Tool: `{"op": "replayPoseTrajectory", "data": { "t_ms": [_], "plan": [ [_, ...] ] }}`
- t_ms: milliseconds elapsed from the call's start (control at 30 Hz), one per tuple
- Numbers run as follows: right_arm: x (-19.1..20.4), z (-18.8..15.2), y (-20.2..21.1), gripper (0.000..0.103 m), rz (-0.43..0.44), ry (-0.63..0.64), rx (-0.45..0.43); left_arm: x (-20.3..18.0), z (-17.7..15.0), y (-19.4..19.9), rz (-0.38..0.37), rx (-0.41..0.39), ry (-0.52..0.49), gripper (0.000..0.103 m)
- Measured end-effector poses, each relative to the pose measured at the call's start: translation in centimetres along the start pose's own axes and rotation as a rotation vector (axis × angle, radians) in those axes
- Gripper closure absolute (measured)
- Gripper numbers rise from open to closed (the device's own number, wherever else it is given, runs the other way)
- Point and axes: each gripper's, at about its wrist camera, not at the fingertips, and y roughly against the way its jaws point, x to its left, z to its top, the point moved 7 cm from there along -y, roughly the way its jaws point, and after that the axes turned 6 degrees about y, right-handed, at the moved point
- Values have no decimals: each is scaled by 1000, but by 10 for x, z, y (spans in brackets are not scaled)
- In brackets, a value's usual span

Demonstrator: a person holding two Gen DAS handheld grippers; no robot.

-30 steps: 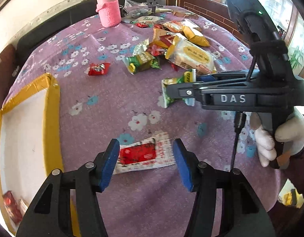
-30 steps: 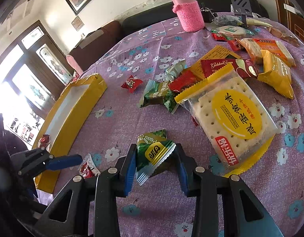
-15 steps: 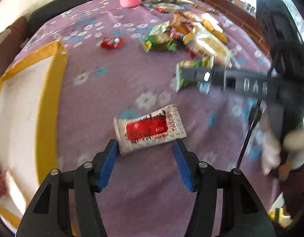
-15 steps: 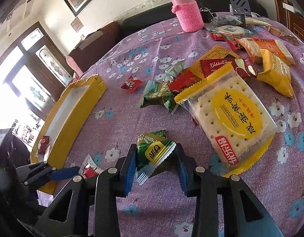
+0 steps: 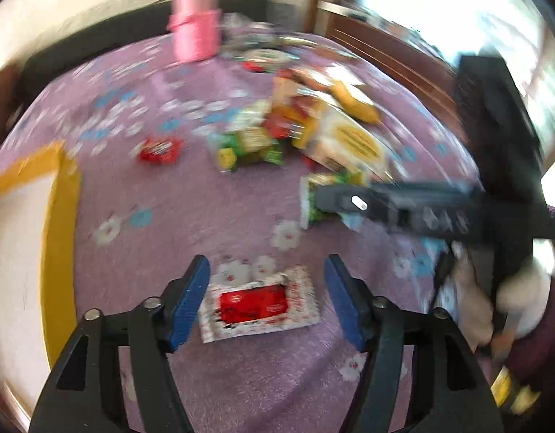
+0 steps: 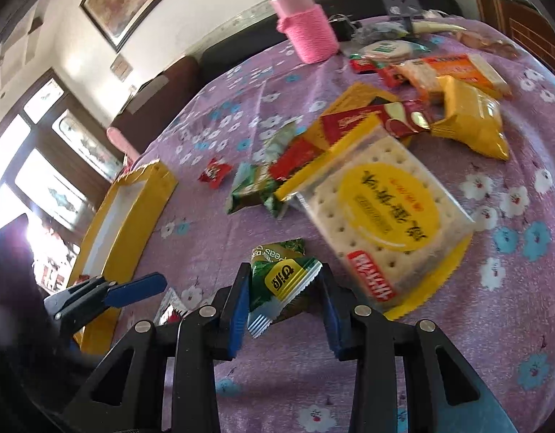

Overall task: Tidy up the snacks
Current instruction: 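Grasp red-and-white candy packet with left tool while right tool holds green packet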

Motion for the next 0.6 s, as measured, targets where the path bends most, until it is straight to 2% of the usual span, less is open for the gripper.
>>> {"op": "replayPoseTrajectory", "data": {
  "t_ms": [133, 167, 233, 267, 367, 533, 600],
  "plan": [
    [-2, 0, 0, 66, 11, -12, 1, -1, -19, -10, -24, 134, -137, 37],
    [-1, 0, 0, 66, 7, -8, 1, -1, -20, -8, -28, 134, -150, 37],
    [0, 0, 0, 66, 3, -3, 1, 0, -24, -2, -16, 162, -145, 48],
    [0, 0, 0, 66, 1, -1, 1, 0, -25, 0, -11, 167, -136, 59],
    [0, 0, 0, 66, 1, -1, 0, 5, -26, 4, -16, 162, -63, 60],
    [0, 1, -1, 66, -5, 6, 0, 6, -17, -6, 86, 104, -19, 55],
    [1, 1, -1, 66, -7, 8, 0, -3, -16, -8, 111, 80, -25, 57]
  ]
}}
